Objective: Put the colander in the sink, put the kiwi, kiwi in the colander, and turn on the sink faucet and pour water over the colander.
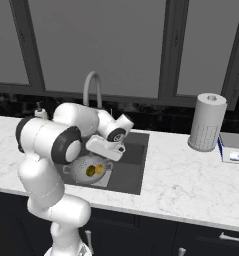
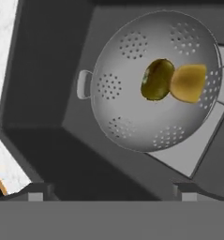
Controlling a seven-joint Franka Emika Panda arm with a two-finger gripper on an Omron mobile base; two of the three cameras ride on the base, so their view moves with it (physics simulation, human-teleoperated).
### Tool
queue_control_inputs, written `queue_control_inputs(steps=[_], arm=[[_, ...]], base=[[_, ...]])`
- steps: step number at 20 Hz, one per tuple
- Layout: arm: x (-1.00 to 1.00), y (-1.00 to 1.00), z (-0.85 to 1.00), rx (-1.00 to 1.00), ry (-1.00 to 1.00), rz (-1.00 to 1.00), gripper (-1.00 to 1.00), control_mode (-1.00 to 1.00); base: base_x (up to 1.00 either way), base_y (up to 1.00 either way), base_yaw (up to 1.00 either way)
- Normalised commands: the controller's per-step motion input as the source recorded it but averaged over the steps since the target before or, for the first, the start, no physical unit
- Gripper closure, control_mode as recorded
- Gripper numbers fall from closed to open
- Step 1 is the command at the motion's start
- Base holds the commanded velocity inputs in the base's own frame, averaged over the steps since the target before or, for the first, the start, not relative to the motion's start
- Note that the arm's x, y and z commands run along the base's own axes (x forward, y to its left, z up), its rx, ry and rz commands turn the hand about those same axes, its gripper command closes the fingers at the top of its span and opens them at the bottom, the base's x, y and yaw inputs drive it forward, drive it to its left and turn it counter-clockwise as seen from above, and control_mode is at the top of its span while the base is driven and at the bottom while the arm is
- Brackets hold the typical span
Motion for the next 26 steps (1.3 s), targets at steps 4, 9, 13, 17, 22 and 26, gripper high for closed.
queue_control_inputs(steps=[4,9,13,17,22,26], arm=[[-0.35,0.00,0.57,-0.09,-0.30,0.15,-1.00,-1.00],[-0.29,0.00,0.51,-0.22,-0.51,0.27,-1.00,-1.00],[-0.36,-0.04,0.45,-0.11,-0.51,0.26,-1.00,-1.00],[-0.27,-0.02,0.39,0.03,-0.48,0.18,-1.00,-1.00],[-0.17,-0.11,0.42,0.19,-0.54,0.20,-1.00,-1.00],[0.17,-0.22,0.27,0.25,-0.20,0.09,-1.00,-1.00]], base=[[0.00,0.00,0.00],[0.00,0.00,0.00],[0.00,0.00,0.00],[0.00,0.00,0.00],[0.00,0.00,0.00],[0.00,0.00,0.00]])
